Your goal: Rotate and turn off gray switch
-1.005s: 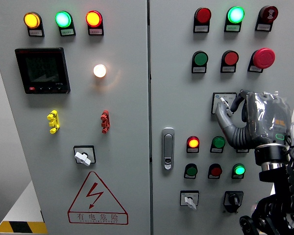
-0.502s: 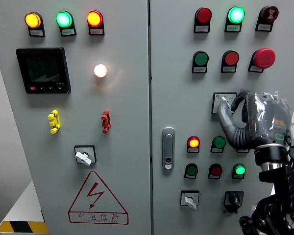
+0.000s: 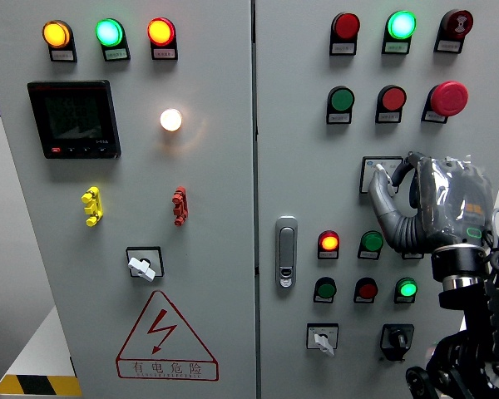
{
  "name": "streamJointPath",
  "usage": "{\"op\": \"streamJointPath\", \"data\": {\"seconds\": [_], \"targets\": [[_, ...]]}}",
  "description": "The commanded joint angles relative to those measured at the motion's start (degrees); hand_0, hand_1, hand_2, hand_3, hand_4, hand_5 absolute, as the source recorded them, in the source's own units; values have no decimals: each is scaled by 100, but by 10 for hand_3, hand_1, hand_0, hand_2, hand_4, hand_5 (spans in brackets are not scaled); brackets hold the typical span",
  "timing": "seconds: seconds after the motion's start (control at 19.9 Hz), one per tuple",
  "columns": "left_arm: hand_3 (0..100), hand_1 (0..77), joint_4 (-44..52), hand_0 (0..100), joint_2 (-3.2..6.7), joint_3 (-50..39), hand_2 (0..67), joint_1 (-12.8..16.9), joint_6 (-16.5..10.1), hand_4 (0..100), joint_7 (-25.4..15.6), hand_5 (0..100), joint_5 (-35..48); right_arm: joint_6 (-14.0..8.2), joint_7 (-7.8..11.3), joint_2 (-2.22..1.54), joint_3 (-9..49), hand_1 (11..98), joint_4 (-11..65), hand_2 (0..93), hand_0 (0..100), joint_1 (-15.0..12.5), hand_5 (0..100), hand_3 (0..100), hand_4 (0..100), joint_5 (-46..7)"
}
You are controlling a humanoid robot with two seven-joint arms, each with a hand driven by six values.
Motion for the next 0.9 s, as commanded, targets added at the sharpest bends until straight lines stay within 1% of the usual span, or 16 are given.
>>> {"op": "streamJointPath", "data": {"seconds": [0.0, 0.3, 0.6, 0.65, 0.7, 0.75, 0.85], "targets": [[207, 0, 0, 0, 0, 0, 102, 0, 2, 121, -7, 127, 2, 0, 2, 0, 0, 305, 1, 685, 747, 3, 980, 1000, 997, -3], [207, 0, 0, 0, 0, 0, 102, 0, 2, 121, -7, 127, 2, 0, -51, 0, -9, 309, -8, 761, 733, 3, 983, 1000, 998, -3], [207, 0, 0, 0, 0, 0, 102, 0, 2, 121, 1, 127, 2, -18, -51, 0, -17, 312, 10, 768, 725, -15, 981, 1000, 999, -3], [207, 0, 0, 0, 0, 0, 102, 0, 2, 121, 1, 127, 2, -18, -51, 0, -17, 301, 10, 752, 732, -32, 981, 1000, 1000, -3], [207, 0, 0, 0, 0, 0, 102, 0, 2, 121, 1, 127, 2, -18, -51, 0, -17, 273, 36, 706, 739, -59, 978, 1000, 1000, -3], [207, 0, 0, 0, 0, 0, 102, 0, 2, 121, 1, 127, 2, -26, -51, 0, -9, 272, 45, 698, 734, -68, 978, 1000, 1000, -3], [207, 0, 0, 0, 0, 0, 102, 0, 2, 121, 1, 127, 2, -18, -42, -18, -9, 272, 54, 637, 706, -68, 966, 997, 1000, -3]]}}
